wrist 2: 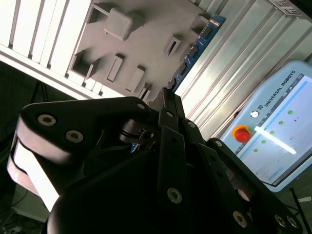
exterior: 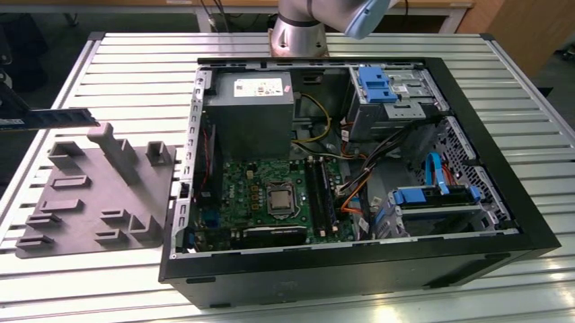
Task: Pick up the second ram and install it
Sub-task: 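Pick up the second ram and move it above second insertion slot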
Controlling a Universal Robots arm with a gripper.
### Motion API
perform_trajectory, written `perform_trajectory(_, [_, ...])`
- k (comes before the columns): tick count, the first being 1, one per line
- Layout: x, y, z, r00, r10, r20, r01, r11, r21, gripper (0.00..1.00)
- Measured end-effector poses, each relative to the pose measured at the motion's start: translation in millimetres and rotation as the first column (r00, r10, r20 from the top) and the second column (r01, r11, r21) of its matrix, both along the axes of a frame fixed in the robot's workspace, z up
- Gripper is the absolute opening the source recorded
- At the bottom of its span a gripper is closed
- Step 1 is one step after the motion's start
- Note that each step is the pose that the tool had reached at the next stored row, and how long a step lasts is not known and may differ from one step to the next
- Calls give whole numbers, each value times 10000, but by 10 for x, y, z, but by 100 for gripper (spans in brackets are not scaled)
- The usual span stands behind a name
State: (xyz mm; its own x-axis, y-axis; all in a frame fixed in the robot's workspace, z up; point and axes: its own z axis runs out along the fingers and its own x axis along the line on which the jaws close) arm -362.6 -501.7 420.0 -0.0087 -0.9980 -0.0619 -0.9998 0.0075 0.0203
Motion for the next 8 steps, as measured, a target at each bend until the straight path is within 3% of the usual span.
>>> perform_trajectory(8, [43,0,0,10000,0,0,0,10000,0,11])
